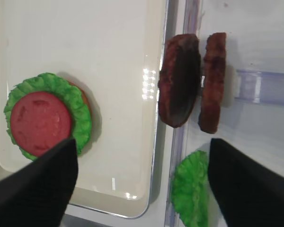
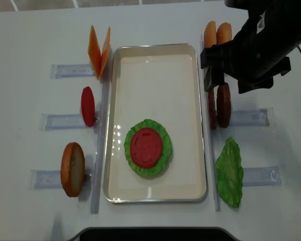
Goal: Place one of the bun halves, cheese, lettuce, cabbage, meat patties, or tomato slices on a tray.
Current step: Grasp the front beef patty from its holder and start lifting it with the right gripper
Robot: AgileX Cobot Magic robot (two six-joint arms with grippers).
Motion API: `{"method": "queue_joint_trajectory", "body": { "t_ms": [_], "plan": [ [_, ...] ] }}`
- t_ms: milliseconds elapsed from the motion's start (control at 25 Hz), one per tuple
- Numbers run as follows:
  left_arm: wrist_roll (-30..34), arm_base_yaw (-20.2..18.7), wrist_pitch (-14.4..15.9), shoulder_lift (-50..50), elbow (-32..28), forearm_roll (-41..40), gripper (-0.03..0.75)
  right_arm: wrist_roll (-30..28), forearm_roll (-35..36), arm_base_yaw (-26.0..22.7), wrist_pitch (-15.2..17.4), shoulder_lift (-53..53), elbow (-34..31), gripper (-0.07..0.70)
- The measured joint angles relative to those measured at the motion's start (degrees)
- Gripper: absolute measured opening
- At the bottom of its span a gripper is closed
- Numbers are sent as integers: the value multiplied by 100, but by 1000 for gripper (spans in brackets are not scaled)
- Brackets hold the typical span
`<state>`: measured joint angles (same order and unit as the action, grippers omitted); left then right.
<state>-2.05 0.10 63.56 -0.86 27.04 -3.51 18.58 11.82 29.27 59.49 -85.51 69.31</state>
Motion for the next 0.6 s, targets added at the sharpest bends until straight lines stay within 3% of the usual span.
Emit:
{"method": "queue_joint_trajectory", "body": {
  "t_ms": [240,600],
  "plan": [
    [0,0,0,0,0,0,0,160,-6,280,-55,-447,298,538],
    [0,0,0,0,0,0,0,197,-9,317,-143,-839,360,538]
  ]
}}
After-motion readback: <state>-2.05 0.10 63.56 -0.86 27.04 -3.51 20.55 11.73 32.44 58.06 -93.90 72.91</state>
